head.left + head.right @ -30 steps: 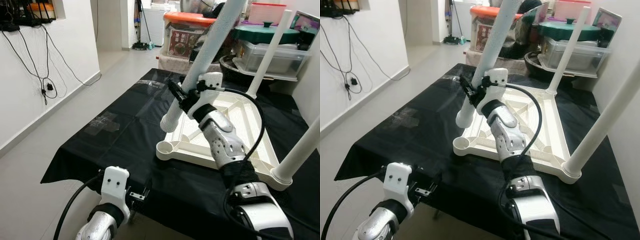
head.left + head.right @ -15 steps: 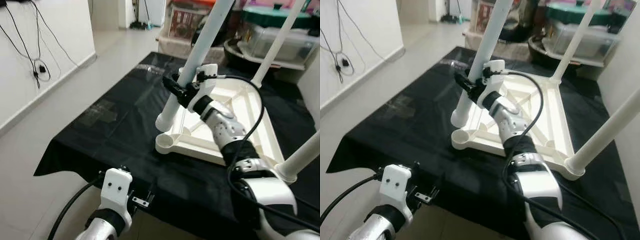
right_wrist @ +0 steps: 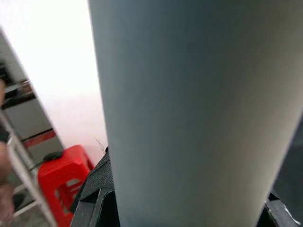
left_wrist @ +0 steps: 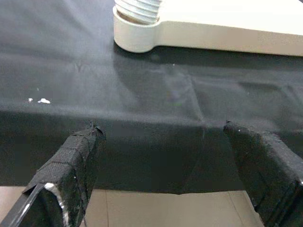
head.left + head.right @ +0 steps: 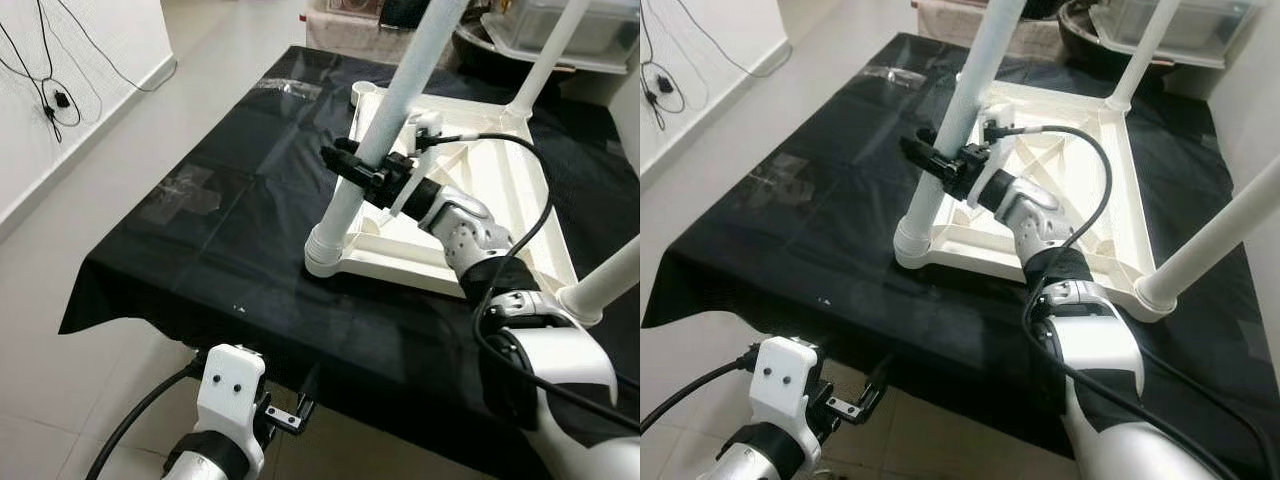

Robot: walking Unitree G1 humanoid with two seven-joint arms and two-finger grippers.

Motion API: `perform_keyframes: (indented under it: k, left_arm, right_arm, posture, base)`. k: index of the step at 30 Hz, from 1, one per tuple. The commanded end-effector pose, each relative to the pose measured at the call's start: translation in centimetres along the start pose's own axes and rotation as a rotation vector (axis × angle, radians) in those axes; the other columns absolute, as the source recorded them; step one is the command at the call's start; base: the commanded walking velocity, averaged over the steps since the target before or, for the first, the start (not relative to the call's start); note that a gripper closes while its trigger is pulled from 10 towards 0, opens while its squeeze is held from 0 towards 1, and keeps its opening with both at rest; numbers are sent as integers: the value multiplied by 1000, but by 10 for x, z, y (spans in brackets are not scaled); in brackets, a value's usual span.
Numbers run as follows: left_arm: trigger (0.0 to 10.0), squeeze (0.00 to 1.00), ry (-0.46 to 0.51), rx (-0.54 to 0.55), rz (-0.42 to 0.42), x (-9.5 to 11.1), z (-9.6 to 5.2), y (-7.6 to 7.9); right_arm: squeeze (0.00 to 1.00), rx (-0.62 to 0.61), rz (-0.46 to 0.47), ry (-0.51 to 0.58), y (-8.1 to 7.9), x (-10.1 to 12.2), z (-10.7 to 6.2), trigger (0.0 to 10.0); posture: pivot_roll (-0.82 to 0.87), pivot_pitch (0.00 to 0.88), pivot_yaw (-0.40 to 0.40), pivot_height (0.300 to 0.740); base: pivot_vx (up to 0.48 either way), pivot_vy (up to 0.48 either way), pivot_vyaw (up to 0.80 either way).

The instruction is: Building children table

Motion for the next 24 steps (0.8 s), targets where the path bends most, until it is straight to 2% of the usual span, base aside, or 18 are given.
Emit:
perform_keyframes:
  k: [1,5,8,10,11,12,13,15,17,20,22,24]
  left_arm:
    - [10000,0,-9,-9,-6,1,-3,4]
    - [10000,0,-10,-10,-6,1,-4,5]
    - [10000,0,-12,-11,-5,2,-4,7]
    - [10000,0,-12,-11,-5,2,-4,7]
    - [10000,0,-11,-13,-7,2,-4,7]
    - [10000,0,-11,-13,-7,2,-4,7]
    - [10000,0,-12,-14,-8,2,-3,8]
    - [10000,0,-12,-14,-8,2,-3,8]
    - [10000,0,-12,-15,-8,1,-2,9]
    - [10000,0,-13,-15,-8,1,-1,9]
    - [10000,0,-10,-14,-6,1,0,9]
    - [10000,0,-10,-14,-5,2,0,9]
  right_arm:
    - [0,33,26,-109,-1,-24,-2,10000]
    - [0,54,-3,-133,-3,-27,0,10000]
    - [0,110,-94,-172,-13,-28,10,10000]
    - [0,110,-94,-172,-13,-28,10,10000]
    - [0,172,-125,-197,-22,-28,17,10000]
    - [0,172,-125,-197,-22,-28,17,10000]
    - [0,267,-152,-252,-33,-32,22,10000]
    - [0,267,-152,-252,-33,-32,22,10000]
    - [0,470,-166,-412,-53,-52,23,10000]
    - [0,531,-163,-471,-58,-60,20,10000]
    - [0,610,-128,-547,-66,-75,18,10000]
    - [0,623,-113,-553,-69,-81,21,10000]
  posture:
    - [269,265,-107,740]
    - [269,264,-113,740]
    - [262,260,-115,740]
    - [262,260,-115,740]
    - [260,257,-117,740]
    - [260,257,-117,740]
    - [253,248,-123,740]
    - [253,248,-123,740]
    - [249,234,-130,740]
    - [249,234,-130,740]
    - [249,224,-136,740]
    - [249,222,-139,740]
  base:
    - [0,0,0]
    - [0,0,0]
    - [0,0,0]
    - [0,0,0]
    - [0,0,0]
    - [0,0,0]
    - [0,0,0]
    - [0,0,0]
    - [0,0,0]
    - [0,0,0]
    - [0,0,0]
    - [0,0,0]
Point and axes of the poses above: a point about 5 cm out from each wrist's last joint towards the gripper, its own z axis pointing out of the wrist towards the gripper, its own x axis along the axis of the wrist's last joint, y = z × x, the point moved 3 cm from there along z, pointing out of the wrist towards the gripper, and after that the axes turned 12 degrees about z, right-handed, at the moved point
